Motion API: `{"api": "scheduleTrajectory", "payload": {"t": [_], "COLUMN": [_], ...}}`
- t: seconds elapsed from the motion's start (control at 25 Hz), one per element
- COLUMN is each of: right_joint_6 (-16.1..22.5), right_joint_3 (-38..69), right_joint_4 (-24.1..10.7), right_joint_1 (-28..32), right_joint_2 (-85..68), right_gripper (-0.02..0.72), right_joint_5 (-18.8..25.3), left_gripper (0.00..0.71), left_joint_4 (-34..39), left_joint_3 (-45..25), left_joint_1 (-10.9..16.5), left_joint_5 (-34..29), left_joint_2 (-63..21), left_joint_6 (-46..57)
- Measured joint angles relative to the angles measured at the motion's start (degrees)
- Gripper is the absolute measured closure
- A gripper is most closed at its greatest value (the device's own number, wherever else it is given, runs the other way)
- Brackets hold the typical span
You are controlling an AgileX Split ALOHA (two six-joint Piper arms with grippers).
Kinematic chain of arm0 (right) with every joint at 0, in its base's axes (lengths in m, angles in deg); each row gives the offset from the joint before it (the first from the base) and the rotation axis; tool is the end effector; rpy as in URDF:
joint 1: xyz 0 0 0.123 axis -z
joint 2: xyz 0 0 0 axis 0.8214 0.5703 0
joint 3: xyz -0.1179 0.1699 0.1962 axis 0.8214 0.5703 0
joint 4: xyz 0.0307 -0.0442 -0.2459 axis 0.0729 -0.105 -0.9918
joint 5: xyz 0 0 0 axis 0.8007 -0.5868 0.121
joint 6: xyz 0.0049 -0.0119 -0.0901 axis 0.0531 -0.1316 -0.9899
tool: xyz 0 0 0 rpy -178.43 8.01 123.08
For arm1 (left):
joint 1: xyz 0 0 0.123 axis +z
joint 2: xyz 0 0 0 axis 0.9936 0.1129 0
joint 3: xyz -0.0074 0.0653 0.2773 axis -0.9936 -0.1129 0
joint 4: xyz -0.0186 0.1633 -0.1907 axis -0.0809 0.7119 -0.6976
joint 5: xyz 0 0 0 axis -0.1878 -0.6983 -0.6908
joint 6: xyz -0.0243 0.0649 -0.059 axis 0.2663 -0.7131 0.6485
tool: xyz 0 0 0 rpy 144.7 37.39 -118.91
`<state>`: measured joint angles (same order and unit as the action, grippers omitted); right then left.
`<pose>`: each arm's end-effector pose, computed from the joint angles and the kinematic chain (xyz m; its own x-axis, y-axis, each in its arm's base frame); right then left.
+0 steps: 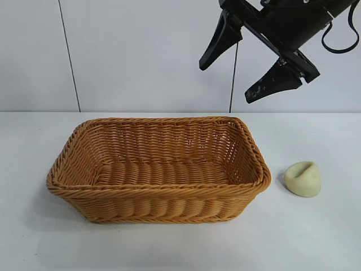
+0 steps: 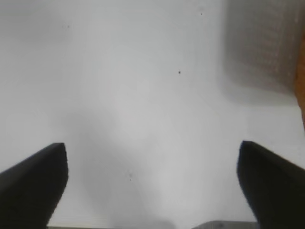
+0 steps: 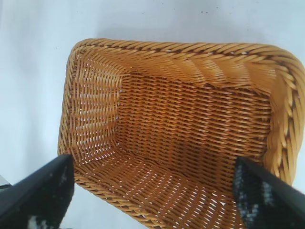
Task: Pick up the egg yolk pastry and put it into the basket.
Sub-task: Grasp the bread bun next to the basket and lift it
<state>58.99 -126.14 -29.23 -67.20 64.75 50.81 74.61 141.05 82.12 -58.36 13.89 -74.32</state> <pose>0.3505 0.1213 0.2540 -0.9508 0.1015 -0.2926 -0.0917 0.8101 0.5790 0.2728 -0.0067 0.3031 -0.9774 -0.0360 -0.2081 -0.0341 0.9993 -0.0125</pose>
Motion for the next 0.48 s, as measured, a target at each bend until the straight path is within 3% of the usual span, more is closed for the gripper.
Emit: {"api": "scheduleTrajectory", "payload": {"t": [0.36,0.48], "right_joint_6": [0.0,0.0], "right_joint_3": [0.0,0.0], "right_joint_4": [0.0,0.0], "right_joint_1": [0.0,0.0], "right_joint_2": [0.0,0.0], "right_gripper": [0.059,0.059], "right_joint_5": [0.05,0.05], "left_gripper": [0.018,0.018], "left_joint_4": [0.0,0.0], "left_joint_3": [-18.57,-25.37], "left_joint_1": [0.0,0.0], "left_joint_5": [0.09,2.64], "left_joint_2": [-26.49,-34.83], "left_joint_6": [-0.03,-0.03]}}
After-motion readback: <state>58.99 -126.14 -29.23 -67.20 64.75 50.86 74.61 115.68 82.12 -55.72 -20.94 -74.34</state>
